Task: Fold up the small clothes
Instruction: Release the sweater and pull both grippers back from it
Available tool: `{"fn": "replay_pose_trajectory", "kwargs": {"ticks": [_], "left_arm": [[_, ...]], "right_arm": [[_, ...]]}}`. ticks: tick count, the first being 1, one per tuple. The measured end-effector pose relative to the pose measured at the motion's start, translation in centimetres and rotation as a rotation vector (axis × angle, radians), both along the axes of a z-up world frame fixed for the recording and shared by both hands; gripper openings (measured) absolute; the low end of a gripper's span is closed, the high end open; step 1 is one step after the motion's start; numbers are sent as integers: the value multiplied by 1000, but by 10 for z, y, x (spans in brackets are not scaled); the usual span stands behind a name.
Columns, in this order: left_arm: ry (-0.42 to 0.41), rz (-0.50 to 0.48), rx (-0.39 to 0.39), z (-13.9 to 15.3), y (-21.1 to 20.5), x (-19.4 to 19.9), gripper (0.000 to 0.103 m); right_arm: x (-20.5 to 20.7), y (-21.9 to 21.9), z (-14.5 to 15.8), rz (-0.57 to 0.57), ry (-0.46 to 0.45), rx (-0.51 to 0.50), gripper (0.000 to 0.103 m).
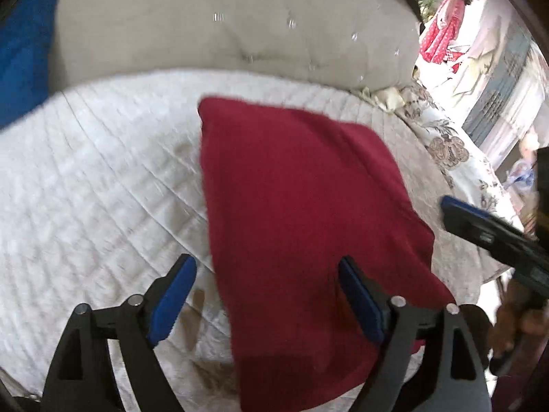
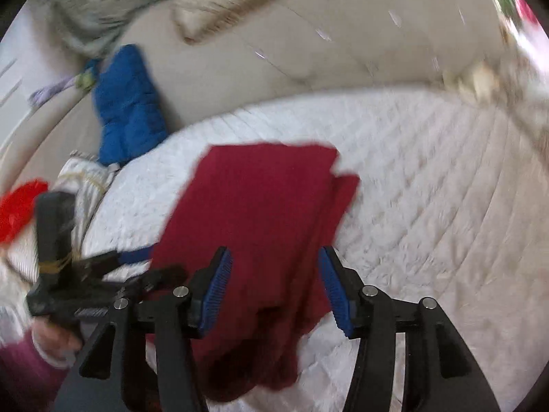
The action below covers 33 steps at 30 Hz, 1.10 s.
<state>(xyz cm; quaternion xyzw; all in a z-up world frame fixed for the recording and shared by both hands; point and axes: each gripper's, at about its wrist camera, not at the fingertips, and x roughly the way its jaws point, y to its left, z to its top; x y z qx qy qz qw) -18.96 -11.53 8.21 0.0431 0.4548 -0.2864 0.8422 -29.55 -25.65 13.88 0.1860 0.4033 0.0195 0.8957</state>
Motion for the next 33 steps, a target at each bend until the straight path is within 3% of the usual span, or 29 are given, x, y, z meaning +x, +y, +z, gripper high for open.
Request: {"fn": "replay_pose_trajectory", "kwargs": {"ticks": [4, 6, 10, 12, 15, 25, 33], "left_arm": [[-45, 17, -1, 5, 3, -9, 90], [-56, 27, 18, 6, 5, -15, 90], [-89, 54, 25, 12, 20, -25, 90], [-102, 68, 26, 16, 27, -30, 90], [-137, 80, 27, 23, 29, -35, 90], [-226, 105, 39, 44, 26, -51, 90], [-243, 132, 32, 50, 28, -54, 90]], "right_arm": [[-16, 34, 26, 92, -58, -52, 14], [-17, 45, 17, 119, -14, -86, 7], [-20, 47, -41, 73, 167, -154, 4], [-24, 47, -52, 46, 137, -133, 4], [-30, 48, -36, 24, 109, -128, 5], [-43, 59, 28, -67, -32, -209, 29], [-39, 60, 31, -121, -27, -228, 36]]}}
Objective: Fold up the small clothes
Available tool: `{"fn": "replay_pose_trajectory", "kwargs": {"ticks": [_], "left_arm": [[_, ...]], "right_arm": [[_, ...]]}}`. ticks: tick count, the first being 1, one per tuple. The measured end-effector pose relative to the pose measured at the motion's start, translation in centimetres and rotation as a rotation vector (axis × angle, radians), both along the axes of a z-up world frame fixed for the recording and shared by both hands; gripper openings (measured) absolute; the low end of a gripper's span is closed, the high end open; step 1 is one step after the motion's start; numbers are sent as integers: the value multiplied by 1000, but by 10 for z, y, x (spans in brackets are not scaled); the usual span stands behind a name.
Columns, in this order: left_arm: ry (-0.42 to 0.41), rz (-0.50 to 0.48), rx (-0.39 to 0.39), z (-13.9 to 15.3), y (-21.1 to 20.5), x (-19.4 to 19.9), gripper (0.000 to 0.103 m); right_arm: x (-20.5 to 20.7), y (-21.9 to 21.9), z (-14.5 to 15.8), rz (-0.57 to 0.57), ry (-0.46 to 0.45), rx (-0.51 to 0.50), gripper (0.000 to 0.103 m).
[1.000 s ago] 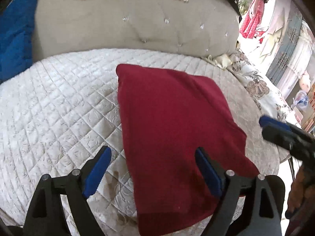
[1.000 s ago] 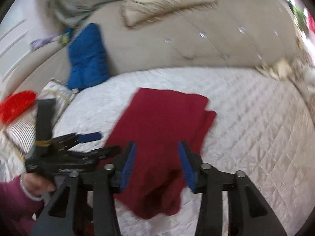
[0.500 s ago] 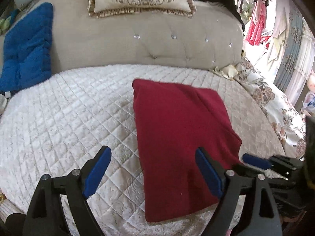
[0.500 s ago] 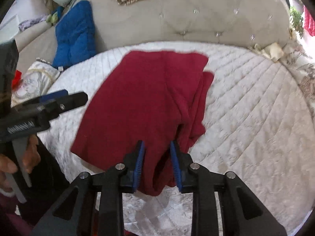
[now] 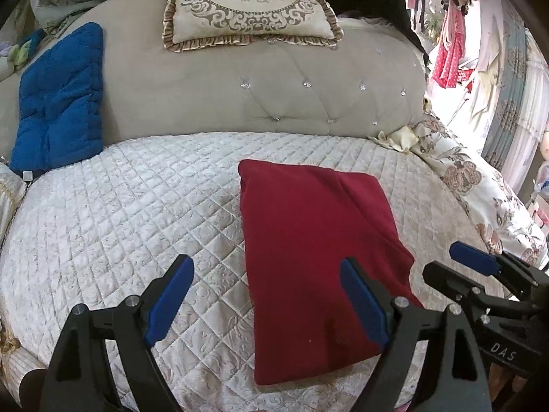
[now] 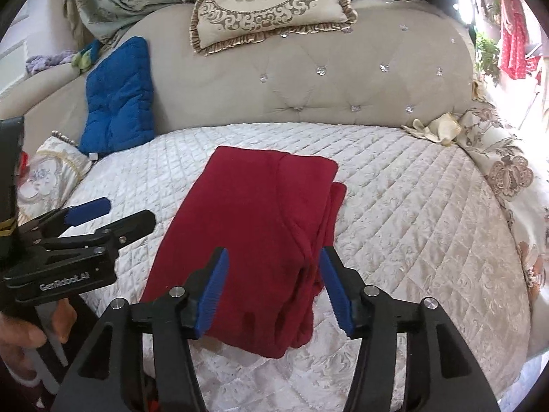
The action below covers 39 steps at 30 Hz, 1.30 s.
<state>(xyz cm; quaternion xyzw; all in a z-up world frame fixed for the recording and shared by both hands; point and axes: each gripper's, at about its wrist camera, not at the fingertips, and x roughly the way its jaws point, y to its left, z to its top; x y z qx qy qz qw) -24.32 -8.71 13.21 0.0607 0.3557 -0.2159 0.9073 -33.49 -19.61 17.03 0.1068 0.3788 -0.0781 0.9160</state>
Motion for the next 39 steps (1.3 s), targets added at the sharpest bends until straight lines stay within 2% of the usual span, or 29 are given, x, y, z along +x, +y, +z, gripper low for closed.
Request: {"fn": "replay_pose_trajectory", "kwargs": {"ticks": [6, 9, 14, 26, 39], "left_arm": [[9, 13, -7, 0, 0, 0, 91], [6, 14, -1, -1, -1, 0, 96], [6, 21, 2, -1, -2, 0, 99], [11, 36, 2, -2, 1, 4, 99], [-1, 80, 5, -2, 11, 9, 99]], "right_arm": [[4, -3, 2, -26, -8, 0, 45], [6, -1, 1, -19, -3, -2, 45], [7, -1, -4, -16, 15, 1, 45], [9, -9, -4, -38, 17, -36, 47], [11, -9, -9, -41, 20, -16, 47]]}}
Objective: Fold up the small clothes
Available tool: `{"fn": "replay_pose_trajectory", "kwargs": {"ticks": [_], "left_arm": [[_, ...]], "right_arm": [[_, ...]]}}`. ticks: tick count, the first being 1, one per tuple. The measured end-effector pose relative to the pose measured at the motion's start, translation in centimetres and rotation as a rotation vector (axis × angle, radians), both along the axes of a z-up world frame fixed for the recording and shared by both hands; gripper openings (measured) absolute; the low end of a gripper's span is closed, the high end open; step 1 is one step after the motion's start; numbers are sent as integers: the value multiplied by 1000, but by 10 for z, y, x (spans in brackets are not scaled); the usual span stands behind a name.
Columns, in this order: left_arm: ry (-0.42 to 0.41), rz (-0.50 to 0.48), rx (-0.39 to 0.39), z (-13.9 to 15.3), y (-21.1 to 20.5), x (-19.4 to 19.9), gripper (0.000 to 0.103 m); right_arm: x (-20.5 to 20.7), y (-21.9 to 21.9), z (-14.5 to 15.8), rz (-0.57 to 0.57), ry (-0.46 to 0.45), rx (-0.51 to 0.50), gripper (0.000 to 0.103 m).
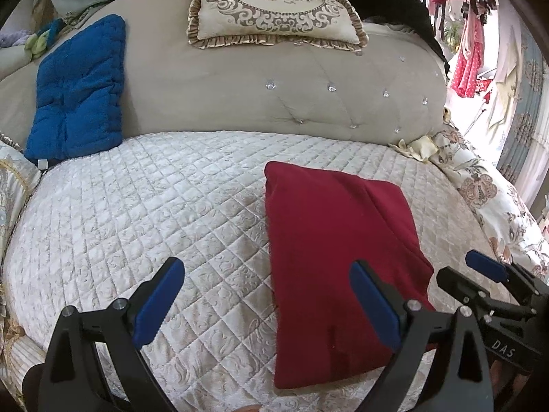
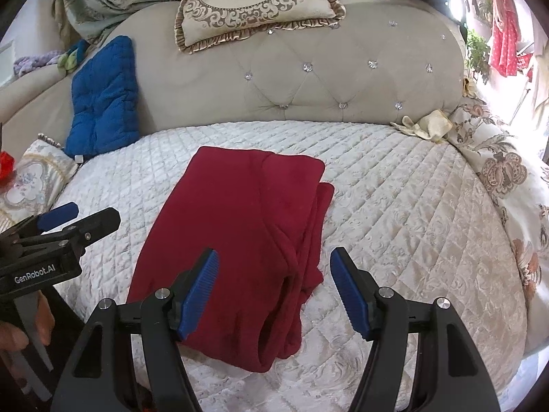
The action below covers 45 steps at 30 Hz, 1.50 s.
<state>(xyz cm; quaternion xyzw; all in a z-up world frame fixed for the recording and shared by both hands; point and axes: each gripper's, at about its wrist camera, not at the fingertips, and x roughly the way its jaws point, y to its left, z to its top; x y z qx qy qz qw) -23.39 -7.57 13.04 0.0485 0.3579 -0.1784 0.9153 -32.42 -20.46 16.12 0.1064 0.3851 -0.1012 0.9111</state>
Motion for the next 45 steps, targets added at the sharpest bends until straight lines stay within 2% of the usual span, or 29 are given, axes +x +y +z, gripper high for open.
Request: {"fn": "replay_pose_trajectory", "kwargs": {"ticks": [11, 45], "left_arm": [[-12, -11, 16, 1, -7, -1, 99], [9, -2, 48, -11, -10, 11, 99]], "right_arm": [[1, -4, 2, -3, -11, -4, 47], [19, -7, -16, -1, 45, 4, 47]]}}
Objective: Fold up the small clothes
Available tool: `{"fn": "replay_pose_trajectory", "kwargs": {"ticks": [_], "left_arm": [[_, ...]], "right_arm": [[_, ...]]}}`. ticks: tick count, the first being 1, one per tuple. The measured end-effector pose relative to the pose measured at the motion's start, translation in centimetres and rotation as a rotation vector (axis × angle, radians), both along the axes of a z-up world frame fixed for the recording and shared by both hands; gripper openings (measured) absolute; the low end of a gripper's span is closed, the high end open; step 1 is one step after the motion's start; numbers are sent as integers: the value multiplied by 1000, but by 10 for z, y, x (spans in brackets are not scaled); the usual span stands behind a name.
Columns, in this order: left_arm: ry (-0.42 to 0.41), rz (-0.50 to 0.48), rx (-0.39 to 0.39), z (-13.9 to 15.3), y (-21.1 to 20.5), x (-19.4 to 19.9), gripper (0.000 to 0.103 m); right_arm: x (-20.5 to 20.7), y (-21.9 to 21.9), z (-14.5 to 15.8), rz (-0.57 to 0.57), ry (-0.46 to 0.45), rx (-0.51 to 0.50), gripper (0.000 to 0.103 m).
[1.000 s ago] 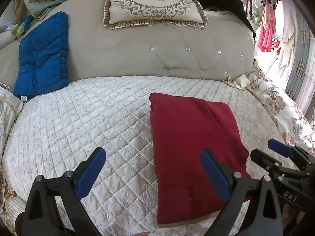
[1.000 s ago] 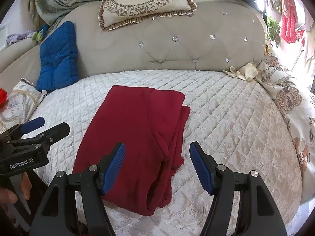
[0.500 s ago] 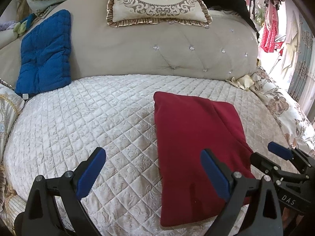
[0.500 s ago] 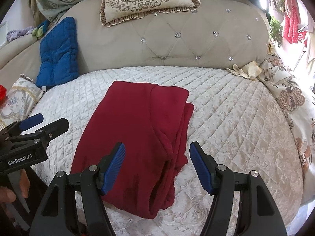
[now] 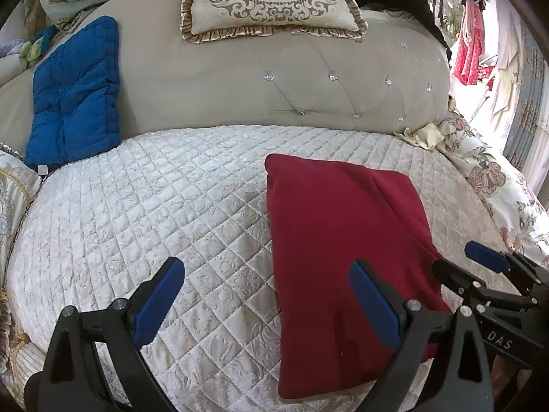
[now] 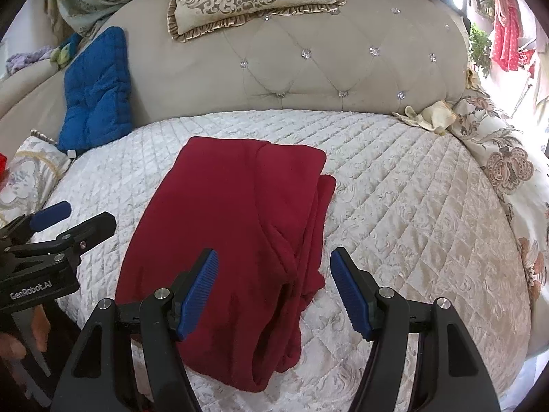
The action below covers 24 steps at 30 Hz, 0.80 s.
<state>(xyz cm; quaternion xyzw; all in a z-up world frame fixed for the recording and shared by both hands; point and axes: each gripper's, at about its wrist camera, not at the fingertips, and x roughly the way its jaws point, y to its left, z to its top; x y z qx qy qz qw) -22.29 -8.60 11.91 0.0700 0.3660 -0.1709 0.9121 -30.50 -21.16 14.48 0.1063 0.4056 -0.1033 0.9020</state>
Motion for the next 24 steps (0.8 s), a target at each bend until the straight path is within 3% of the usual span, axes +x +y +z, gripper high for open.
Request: {"fn": "replay_pose_trajectory", "kwargs": {"ticks": [24], "left_arm": [[-16, -12, -8, -4, -5, 2, 98]], "right_arm": [[15, -3, -8, -29, 6, 56, 48]]}}
